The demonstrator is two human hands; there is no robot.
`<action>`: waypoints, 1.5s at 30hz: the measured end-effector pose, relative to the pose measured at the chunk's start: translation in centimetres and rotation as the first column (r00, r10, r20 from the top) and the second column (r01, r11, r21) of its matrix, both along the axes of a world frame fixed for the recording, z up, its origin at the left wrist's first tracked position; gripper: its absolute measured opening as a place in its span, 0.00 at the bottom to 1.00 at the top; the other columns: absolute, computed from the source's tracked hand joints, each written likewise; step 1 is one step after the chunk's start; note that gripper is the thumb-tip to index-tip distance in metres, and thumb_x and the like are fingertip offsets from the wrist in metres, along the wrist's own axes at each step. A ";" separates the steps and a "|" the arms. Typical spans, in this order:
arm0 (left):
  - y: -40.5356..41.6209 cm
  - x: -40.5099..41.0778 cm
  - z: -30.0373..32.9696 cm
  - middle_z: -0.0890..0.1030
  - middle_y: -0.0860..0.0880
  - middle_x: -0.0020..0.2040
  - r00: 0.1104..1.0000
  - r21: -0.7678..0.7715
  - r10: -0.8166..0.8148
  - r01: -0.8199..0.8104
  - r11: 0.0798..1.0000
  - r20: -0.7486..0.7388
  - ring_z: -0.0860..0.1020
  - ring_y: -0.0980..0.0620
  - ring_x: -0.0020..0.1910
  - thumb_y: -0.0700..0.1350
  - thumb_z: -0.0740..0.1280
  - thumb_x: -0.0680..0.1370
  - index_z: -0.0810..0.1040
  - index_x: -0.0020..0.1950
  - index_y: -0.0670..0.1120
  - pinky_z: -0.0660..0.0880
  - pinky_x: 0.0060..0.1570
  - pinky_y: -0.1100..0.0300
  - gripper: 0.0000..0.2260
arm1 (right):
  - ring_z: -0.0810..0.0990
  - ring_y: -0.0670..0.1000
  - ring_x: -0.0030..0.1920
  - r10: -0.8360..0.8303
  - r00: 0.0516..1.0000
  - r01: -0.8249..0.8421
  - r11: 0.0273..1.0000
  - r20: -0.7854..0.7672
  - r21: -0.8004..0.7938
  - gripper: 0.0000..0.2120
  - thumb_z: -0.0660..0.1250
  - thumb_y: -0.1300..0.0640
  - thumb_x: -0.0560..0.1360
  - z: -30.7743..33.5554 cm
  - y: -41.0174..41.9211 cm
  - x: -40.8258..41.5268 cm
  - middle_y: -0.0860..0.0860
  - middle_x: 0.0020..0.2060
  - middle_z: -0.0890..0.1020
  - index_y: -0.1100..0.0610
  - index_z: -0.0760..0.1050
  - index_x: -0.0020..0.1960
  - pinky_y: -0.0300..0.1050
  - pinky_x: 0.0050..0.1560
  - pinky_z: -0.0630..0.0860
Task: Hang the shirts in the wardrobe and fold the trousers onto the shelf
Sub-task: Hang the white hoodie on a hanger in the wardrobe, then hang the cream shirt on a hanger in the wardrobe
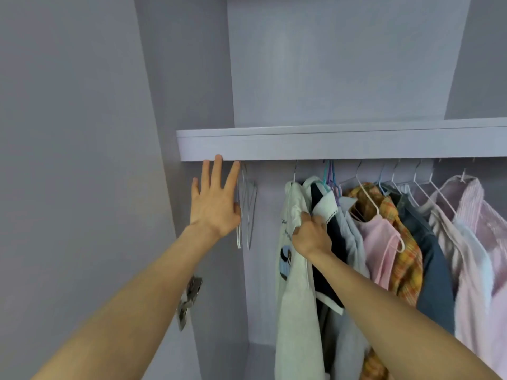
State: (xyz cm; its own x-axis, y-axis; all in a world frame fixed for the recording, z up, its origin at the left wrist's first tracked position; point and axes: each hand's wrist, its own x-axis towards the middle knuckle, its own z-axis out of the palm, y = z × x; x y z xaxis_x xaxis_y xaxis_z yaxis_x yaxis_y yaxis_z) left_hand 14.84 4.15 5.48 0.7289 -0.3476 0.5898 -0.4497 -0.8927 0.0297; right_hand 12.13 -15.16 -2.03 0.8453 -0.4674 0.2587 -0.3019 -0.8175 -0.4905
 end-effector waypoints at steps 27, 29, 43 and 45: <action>18.8 -59.2 -25.7 0.74 0.46 0.65 0.422 -0.351 0.555 -0.906 0.236 -0.717 0.74 0.47 0.62 0.44 0.61 0.79 0.72 0.67 0.45 0.68 0.60 0.58 0.16 | 0.80 0.57 0.49 0.961 0.045 -0.819 0.192 -0.273 0.541 0.12 0.55 0.64 0.78 -16.8 26.8 -42.4 0.53 0.43 0.81 0.60 0.77 0.53 0.48 0.53 0.74; 20.4 -64.8 -26.0 0.75 0.46 0.64 0.329 -0.338 0.606 -0.936 0.104 -0.725 0.74 0.47 0.62 0.43 0.61 0.79 0.73 0.66 0.44 0.68 0.59 0.59 0.15 | 0.80 0.57 0.48 0.962 -0.089 -0.825 0.074 -0.258 0.560 0.12 0.55 0.63 0.78 -16.9 30.1 -47.2 0.56 0.45 0.82 0.60 0.77 0.53 0.48 0.53 0.75; 23.8 -104.3 -37.3 0.74 0.42 0.64 -0.277 -0.195 0.405 -0.561 -0.805 -0.872 0.70 0.44 0.64 0.39 0.58 0.78 0.72 0.66 0.41 0.67 0.61 0.55 0.16 | 0.77 0.51 0.50 0.450 -0.774 -0.633 -0.522 -0.446 0.572 0.13 0.53 0.59 0.78 -25.6 49.5 -82.5 0.51 0.50 0.80 0.54 0.75 0.54 0.40 0.47 0.70; 23.7 -108.5 -39.7 0.73 0.42 0.63 -0.323 -0.126 0.332 -0.521 -0.844 -0.887 0.70 0.45 0.63 0.40 0.57 0.78 0.71 0.65 0.41 0.68 0.60 0.55 0.16 | 0.76 0.50 0.53 0.350 -0.800 -0.594 -0.574 -0.487 0.563 0.14 0.52 0.59 0.78 -28.5 51.2 -86.8 0.50 0.53 0.80 0.53 0.74 0.57 0.39 0.47 0.69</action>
State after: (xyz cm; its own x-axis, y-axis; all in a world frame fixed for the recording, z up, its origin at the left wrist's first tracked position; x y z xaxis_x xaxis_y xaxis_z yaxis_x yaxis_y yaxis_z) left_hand -93.66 27.88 -34.24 -0.5198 0.7838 -0.3397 0.5870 0.6167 0.5246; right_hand -74.65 36.08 -30.52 -0.4200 0.7560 -0.5021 0.7675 0.0007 -0.6410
